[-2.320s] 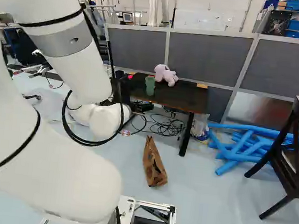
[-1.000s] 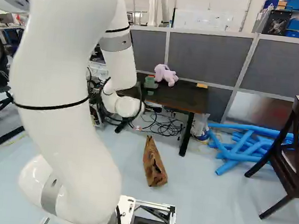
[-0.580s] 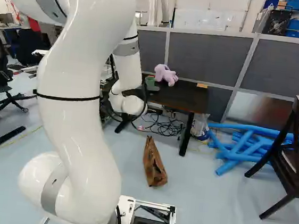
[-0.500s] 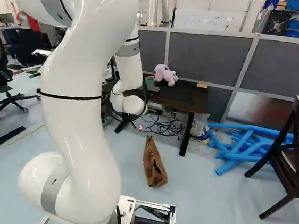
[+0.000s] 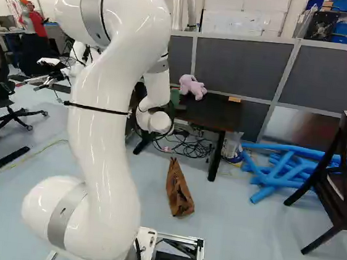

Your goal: Pick up the bag on the ground and place it on the table

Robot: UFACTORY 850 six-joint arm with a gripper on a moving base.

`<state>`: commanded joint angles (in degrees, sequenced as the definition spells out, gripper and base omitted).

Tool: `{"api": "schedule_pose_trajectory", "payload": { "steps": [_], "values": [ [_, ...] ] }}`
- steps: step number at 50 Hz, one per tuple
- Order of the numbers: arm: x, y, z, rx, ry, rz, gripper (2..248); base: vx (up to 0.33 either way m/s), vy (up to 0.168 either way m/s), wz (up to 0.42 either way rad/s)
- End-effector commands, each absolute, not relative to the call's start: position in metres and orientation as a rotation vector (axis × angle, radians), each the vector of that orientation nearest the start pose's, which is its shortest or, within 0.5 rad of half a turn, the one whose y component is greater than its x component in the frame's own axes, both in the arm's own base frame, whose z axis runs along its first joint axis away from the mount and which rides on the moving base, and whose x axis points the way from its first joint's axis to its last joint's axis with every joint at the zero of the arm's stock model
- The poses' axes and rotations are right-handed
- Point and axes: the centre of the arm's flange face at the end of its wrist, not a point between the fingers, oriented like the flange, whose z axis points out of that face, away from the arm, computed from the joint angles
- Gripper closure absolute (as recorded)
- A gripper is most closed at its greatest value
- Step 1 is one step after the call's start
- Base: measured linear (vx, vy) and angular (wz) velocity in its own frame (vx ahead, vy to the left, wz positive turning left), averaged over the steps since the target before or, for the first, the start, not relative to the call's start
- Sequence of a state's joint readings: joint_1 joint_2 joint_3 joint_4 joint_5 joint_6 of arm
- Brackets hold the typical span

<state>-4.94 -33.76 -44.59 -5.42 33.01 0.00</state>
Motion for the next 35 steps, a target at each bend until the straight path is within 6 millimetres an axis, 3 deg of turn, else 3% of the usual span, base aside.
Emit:
{"api": "schedule_pose_trajectory", "payload": {
  "steps": [20,35],
  "values": [
    [0.532,-0.041,0.200,-2.963,-0.053,-1.072,3,0.000,0.000,0.000],
    [0.541,-0.045,0.176,-2.993,-0.069,-0.981,3,0.000,0.000,0.000]
  ]
}}
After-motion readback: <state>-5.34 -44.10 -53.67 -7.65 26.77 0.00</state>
